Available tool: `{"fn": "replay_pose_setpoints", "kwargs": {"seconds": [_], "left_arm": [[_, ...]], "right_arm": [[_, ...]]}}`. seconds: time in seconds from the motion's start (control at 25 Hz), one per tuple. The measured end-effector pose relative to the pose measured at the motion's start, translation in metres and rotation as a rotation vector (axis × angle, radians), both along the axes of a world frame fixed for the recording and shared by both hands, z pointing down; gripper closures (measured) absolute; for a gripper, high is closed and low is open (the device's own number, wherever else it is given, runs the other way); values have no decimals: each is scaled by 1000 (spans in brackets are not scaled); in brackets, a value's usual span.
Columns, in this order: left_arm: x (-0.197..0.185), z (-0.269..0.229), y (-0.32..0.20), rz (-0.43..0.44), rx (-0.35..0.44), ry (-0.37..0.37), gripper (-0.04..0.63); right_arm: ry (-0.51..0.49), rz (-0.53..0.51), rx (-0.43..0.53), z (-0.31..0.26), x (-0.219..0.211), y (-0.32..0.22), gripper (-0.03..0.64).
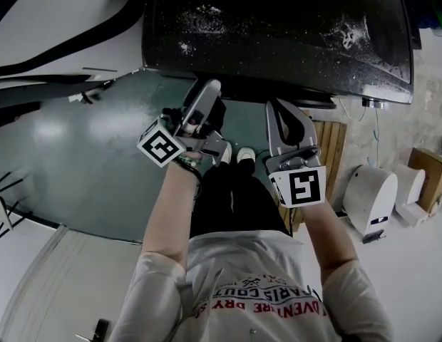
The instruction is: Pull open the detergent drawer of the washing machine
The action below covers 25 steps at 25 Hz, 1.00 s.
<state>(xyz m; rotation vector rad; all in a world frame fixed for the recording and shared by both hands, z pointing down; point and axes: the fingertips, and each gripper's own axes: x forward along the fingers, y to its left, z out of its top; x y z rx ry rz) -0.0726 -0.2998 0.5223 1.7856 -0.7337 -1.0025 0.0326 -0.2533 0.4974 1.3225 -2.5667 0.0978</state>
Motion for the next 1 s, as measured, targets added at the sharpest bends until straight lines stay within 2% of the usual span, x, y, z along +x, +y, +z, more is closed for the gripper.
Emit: {"fn": "replay_pose_setpoints", "kwargs": {"seconds": [0.4, 0.72, 0.92, 1.0], "left_arm": [[-2, -2, 26, -16, 15, 5, 332], [0, -5, 42, 6, 7, 48, 331], [-1, -3, 58, 12, 8, 20, 331], [1, -3, 66, 19, 2, 37, 331]], "right_arm": [[-2, 50, 7, -1, 10, 5, 615], [0, 77, 21, -7, 11, 23, 615], [5, 81, 17, -6, 12, 39, 615], [7, 80, 13, -5, 12, 46, 615]]}}
